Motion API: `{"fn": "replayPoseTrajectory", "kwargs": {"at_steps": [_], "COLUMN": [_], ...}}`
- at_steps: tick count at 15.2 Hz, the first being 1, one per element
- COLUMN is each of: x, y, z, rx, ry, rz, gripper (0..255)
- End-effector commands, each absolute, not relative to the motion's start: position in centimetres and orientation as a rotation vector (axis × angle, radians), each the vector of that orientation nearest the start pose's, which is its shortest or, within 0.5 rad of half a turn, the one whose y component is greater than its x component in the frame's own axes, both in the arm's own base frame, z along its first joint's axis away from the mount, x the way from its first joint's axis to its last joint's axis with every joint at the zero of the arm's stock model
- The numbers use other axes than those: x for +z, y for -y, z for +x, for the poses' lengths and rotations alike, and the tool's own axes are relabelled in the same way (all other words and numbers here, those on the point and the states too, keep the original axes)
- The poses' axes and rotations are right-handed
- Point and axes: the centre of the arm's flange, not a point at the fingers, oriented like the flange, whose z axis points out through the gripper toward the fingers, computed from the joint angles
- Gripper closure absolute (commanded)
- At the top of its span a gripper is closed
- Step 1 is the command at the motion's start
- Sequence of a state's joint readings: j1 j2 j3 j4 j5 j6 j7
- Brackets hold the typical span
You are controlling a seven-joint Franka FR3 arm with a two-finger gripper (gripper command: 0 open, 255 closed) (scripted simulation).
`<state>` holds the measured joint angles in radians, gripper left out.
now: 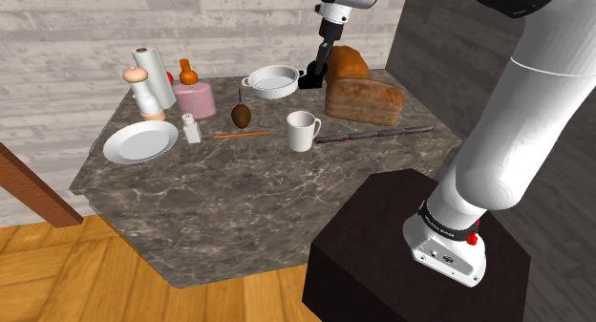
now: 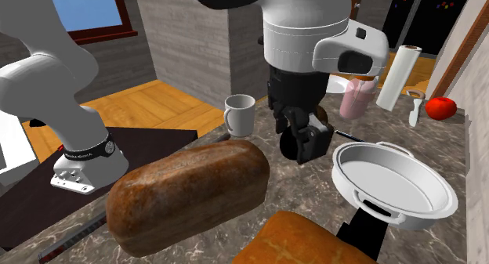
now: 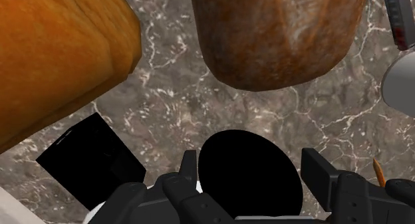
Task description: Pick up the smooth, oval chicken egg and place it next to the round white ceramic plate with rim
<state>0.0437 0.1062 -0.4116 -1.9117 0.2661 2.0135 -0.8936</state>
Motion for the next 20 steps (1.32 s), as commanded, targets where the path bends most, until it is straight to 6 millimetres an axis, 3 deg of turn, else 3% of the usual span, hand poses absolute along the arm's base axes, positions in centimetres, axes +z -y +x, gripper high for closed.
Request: {"fn": "replayPoseTrajectory", "kwargs": {"at_steps": [1, 20], "x": [45.5, 45.6], "y": [19.0, -5.8], "z": [55.3, 59.1], "rx": [-0.182, -0.182], "ry": [0.613, 0.613], "rz": [-2.916, -2.916], "gripper": [255, 255]}}
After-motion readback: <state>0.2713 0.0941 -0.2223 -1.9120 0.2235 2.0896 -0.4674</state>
